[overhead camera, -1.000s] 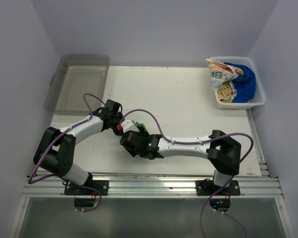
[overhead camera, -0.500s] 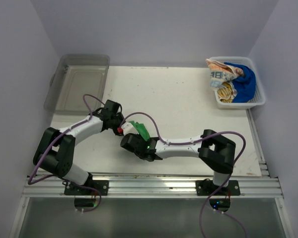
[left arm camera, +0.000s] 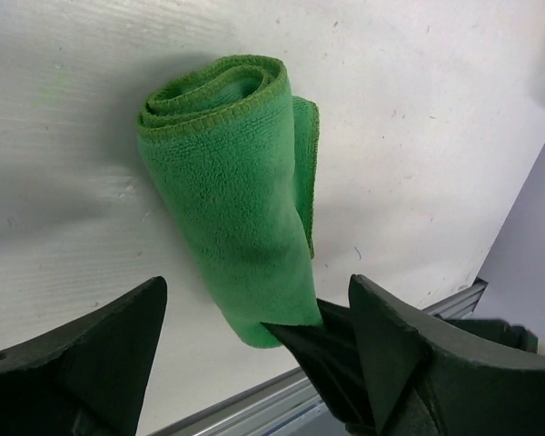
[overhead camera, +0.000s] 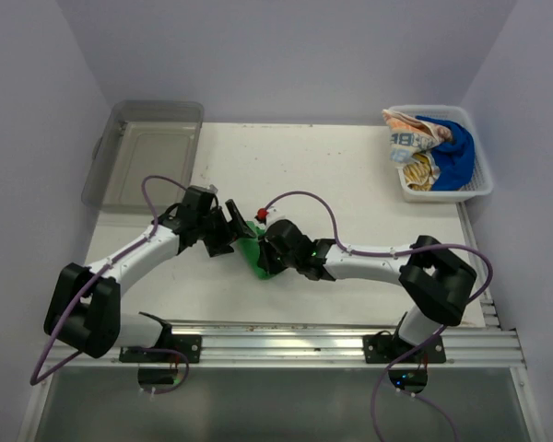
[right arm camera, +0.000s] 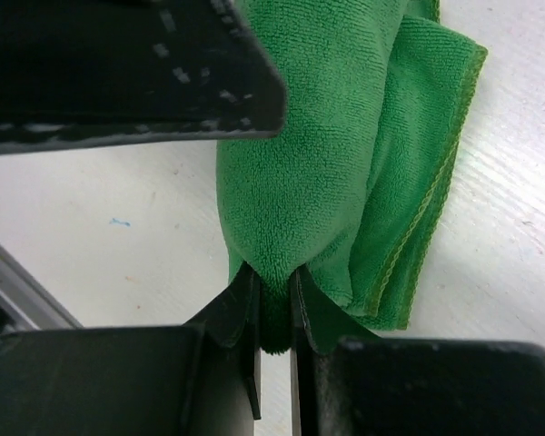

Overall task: Roll the towels
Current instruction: Roll the towel

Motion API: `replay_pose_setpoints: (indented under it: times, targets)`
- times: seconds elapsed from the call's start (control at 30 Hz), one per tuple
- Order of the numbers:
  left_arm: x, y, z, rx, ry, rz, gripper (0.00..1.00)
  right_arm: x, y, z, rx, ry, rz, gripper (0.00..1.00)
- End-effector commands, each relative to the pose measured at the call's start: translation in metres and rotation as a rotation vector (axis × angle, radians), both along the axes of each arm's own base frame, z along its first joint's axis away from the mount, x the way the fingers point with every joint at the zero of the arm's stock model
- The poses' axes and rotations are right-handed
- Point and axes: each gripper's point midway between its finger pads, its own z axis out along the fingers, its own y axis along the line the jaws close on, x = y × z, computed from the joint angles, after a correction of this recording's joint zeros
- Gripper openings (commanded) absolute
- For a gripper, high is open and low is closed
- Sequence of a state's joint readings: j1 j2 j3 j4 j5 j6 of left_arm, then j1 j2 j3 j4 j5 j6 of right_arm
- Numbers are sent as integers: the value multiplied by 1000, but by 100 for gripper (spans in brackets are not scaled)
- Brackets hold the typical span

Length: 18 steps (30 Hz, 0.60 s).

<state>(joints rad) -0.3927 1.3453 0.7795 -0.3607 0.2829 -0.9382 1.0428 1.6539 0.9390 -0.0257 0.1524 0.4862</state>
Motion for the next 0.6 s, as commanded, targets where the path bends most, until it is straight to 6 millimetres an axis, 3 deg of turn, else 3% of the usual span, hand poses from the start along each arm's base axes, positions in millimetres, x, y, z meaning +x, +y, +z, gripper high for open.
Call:
replay_pose_setpoints:
  times: [0.0,0.3,0.57]
  targets:
    - [0,-2,4,-21,-37,-32,84,-7,17,21,232,115,35,0]
    - [7,-18,-9,-60,-38,-135,84,-4,10,18,489,323,32,0]
    - [12,-24,-31,-45,-9,-169,76,2,9,23,693,467,23,0]
